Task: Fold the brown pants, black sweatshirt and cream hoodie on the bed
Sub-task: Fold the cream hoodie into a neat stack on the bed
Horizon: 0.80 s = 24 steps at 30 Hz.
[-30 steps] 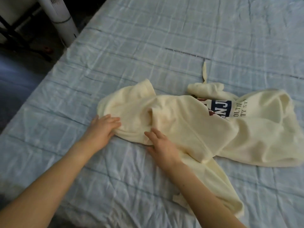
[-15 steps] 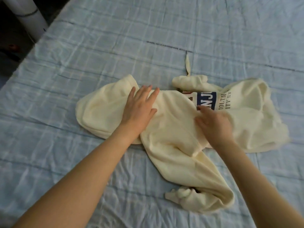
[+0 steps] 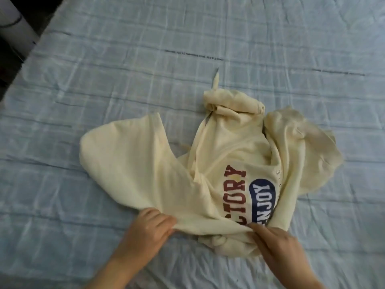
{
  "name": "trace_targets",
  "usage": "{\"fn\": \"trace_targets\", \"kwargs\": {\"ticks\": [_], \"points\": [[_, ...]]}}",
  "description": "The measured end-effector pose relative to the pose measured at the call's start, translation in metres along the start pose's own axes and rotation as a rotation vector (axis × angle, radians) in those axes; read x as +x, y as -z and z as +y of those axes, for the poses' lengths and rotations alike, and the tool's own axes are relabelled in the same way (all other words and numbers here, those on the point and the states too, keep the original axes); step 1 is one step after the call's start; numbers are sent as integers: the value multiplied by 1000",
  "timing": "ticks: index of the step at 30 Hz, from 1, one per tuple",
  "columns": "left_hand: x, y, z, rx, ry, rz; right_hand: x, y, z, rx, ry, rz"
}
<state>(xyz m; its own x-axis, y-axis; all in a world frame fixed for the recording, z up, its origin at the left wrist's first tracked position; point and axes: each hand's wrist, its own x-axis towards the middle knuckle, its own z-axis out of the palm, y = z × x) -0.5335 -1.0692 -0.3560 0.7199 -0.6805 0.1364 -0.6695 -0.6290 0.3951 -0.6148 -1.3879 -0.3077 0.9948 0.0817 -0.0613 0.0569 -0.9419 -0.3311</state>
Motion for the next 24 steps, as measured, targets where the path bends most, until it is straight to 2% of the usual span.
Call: {"fn": "trace_targets", "kwargs": {"ticks": [2,4,6,9,12,15,18,20,22,24], "points": [[2,-5,12,29,52,-202,-1,-4,-5,3,-23,-70],[17,2,18,-13,145,-275,11,5,-7,51,-19,-95],[42,17,19,-91,175,-179,34,22,-8,107,15,-30],[94,40,16,-115,190,65,84,39,0,99,94,105],[149,41,12,-144,231,191,143,42,20,-28,161,80],[201,18,9,-250,351,149,196,34,53,-187,135,-39],[236,-9,2,-304,436,70,209,20,94,-297,-48,-211],[249,-21,-6,-298,468,75,194,14,113,-299,-131,-292],[257,-29,-15,-271,490,100,175,13,122,-267,-133,-302],[263,-35,-22,-283,518,158,175,19,123,-164,-107,-237]]}}
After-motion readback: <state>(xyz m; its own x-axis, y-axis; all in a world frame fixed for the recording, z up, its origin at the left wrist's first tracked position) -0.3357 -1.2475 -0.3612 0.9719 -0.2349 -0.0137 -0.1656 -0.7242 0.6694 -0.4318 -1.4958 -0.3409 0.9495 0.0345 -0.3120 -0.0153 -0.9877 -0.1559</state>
